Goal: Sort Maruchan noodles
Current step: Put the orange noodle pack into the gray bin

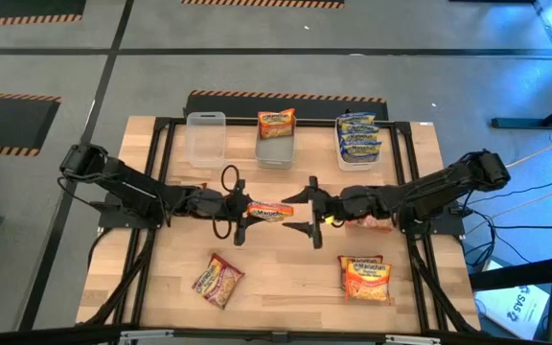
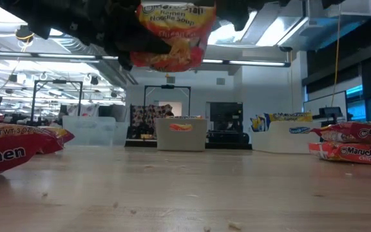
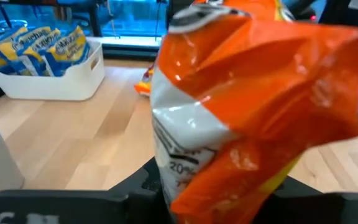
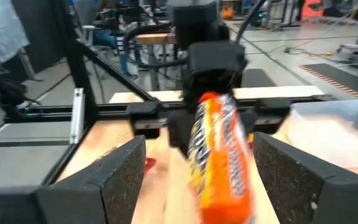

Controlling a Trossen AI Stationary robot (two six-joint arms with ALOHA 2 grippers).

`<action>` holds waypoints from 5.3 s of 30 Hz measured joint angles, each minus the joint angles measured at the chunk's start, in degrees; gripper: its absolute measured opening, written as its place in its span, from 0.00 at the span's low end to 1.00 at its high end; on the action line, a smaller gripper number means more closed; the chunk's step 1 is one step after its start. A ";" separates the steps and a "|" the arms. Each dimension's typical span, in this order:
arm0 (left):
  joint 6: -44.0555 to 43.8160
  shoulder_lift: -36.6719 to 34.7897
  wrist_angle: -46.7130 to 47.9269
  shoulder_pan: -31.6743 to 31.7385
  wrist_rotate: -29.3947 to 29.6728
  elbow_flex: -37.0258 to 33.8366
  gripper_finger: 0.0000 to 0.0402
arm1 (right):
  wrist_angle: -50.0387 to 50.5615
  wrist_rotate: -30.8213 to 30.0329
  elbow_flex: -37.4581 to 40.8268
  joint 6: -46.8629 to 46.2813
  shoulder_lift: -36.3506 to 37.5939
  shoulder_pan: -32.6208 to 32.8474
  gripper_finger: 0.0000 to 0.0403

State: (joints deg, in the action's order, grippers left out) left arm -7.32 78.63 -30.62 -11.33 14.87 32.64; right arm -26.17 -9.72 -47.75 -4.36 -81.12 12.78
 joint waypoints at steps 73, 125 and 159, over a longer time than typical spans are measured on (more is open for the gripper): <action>-2.78 -17.08 21.31 -3.93 2.11 -1.77 0.39 | 83.09 -11.66 -53.57 7.72 -25.35 -10.63 0.24; -7.55 -14.78 -0.06 -6.40 7.01 -15.85 0.39 | 62.84 15.34 -58.97 29.97 -48.47 -44.84 0.24; -7.38 -14.77 1.42 -6.27 6.56 -15.87 0.39 | 60.06 -1.94 -64.89 30.53 -48.28 -39.75 0.59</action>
State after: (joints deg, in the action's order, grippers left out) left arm -14.70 63.86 -29.20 -17.61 21.43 16.78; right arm 33.89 -11.65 -112.64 26.17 -129.40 -26.98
